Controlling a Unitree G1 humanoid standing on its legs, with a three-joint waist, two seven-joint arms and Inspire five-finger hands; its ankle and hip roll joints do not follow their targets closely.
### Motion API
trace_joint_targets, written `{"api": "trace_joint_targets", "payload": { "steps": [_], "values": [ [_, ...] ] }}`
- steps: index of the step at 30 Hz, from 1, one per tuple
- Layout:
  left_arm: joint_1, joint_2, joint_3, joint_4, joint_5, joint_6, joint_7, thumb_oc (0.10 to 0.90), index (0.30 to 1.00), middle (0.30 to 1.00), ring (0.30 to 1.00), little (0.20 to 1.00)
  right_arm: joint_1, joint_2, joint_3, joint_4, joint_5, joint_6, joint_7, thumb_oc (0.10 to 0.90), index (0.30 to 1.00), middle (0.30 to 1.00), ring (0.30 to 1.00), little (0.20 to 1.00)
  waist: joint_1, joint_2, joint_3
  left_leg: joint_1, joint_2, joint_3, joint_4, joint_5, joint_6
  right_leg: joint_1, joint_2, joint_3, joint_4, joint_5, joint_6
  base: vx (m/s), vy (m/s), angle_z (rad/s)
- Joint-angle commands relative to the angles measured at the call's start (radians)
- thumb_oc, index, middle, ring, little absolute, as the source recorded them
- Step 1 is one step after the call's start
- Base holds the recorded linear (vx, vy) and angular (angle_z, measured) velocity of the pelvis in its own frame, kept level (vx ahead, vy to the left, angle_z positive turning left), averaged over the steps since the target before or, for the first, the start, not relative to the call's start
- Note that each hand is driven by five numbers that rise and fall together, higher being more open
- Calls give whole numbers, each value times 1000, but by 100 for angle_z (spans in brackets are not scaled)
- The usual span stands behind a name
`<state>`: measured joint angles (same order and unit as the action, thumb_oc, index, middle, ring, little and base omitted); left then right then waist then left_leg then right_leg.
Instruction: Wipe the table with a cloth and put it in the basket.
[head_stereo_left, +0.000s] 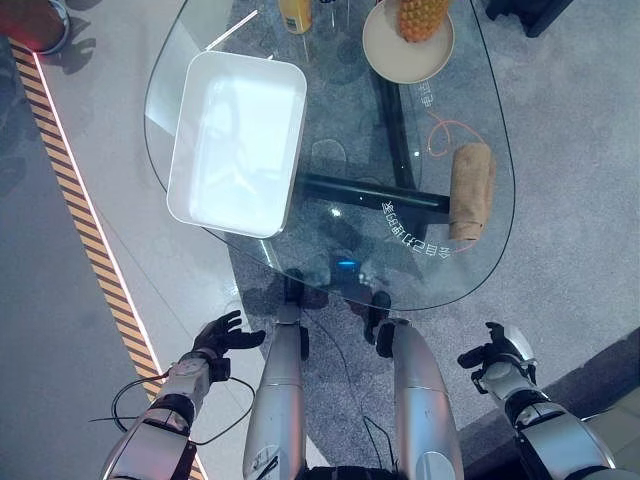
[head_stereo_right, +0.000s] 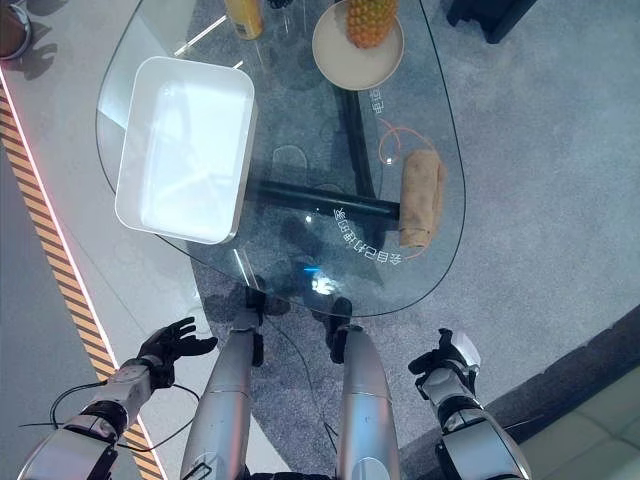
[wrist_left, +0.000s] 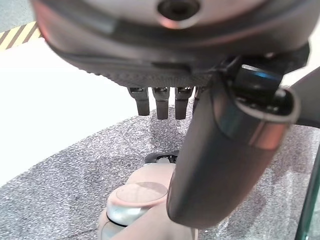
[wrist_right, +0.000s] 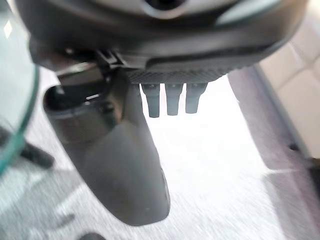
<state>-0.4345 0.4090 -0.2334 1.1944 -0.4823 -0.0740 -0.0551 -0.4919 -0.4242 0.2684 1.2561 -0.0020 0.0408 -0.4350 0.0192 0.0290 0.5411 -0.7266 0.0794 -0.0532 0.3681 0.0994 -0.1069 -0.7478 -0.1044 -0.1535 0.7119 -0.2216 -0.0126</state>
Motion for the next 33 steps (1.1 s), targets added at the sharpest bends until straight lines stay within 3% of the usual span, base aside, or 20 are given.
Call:
{"api": "trace_joint_targets", "payload": {
  "steps": [1,9,12,19,25,33],
  "values": [
    [74,29,34,-7,-45,-39,20,800,900,900,900,900,64,-107,-68,4,71,-37,-74,800,900,900,900,900,-9,8,-21,-25,-50,31,183,-156,72,-14,30,69,-96,115,51,0,0,0],
    [74,33,40,5,-52,-49,32,800,900,900,900,900,29,-128,-149,-82,259,-221,-176,800,900,900,900,900,-12,-2,-21,-20,-45,39,194,-160,66,-1,26,64,-106,124,49,12,-1,1],
    [75,32,35,-5,-60,-42,39,800,900,900,900,900,17,-135,-160,-165,295,-250,-195,800,900,900,900,900,-15,-3,-21,-17,-46,40,183,-156,64,2,29,63,-117,126,50,0,0,0],
    [98,10,16,-36,-83,-43,75,800,900,900,900,900,-35,-137,-118,-532,367,-260,-266,800,900,900,900,900,-26,-2,-21,-16,-52,44,139,-136,55,0,35,63,-165,140,47,-8,19,-2],
    [88,-10,2,-31,-93,-57,81,800,900,900,900,900,-108,-122,-88,-652,370,-289,-274,800,900,900,900,900,-23,5,-21,-14,-59,49,115,-125,52,4,34,57,-187,138,44,-15,31,-5],
    [86,-37,-12,-27,-96,-68,84,800,900,900,900,900,-198,-102,-35,-754,327,-233,-305,800,900,900,900,900,-15,21,-21,-5,-68,60,86,-117,51,10,32,53,-202,129,38,-3,26,-1]
  ]
}}
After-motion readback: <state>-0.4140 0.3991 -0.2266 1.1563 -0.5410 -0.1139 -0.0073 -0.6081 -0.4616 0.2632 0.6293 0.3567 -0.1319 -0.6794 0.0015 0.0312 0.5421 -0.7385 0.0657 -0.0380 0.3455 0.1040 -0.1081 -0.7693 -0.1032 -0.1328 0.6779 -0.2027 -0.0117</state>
